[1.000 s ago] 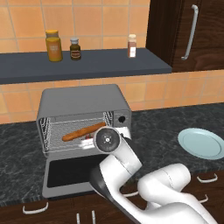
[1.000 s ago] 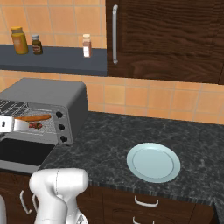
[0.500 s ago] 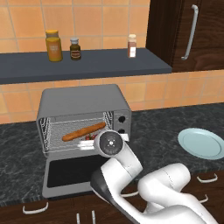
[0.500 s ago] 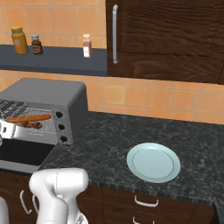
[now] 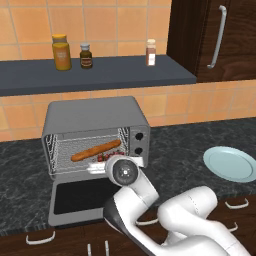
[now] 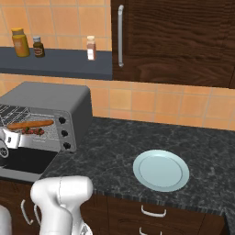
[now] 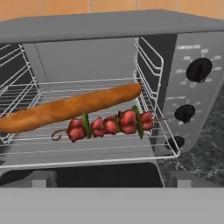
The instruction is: Pick up the kebab skewer and baguette bread, and place them inside the toaster oven. Close the toaster oven door and start by setting the timer.
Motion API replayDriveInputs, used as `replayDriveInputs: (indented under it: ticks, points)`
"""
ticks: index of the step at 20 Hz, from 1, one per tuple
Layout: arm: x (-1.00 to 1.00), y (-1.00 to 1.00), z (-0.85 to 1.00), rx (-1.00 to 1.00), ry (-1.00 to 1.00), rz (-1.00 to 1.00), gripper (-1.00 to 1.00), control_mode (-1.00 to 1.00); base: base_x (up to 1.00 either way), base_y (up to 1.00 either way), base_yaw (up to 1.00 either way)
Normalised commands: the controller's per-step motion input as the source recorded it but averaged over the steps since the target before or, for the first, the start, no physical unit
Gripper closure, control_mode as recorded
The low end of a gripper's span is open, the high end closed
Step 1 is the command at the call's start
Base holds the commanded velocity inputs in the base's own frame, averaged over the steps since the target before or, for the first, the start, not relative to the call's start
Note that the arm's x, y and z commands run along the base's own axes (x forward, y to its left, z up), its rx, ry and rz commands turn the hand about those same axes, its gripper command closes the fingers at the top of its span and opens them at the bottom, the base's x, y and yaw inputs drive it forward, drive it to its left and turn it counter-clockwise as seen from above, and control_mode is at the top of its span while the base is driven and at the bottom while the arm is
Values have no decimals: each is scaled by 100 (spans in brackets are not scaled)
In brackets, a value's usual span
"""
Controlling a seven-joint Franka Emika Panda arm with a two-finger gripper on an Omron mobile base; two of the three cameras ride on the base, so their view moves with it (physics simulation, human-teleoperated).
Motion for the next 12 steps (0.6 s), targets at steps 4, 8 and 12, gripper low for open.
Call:
replayDriveInputs:
  ticks: [4, 8, 12]
  points:
    - [25, 27, -16, 0, -5, 0, -100, -100, 0, 0, 0]
    - [29, 22, -19, 0, -2, 0, -100, -100, 0, 0, 0]
    - [27, 17, -11, 0, 0, 0, -100, -100, 0, 0, 0]
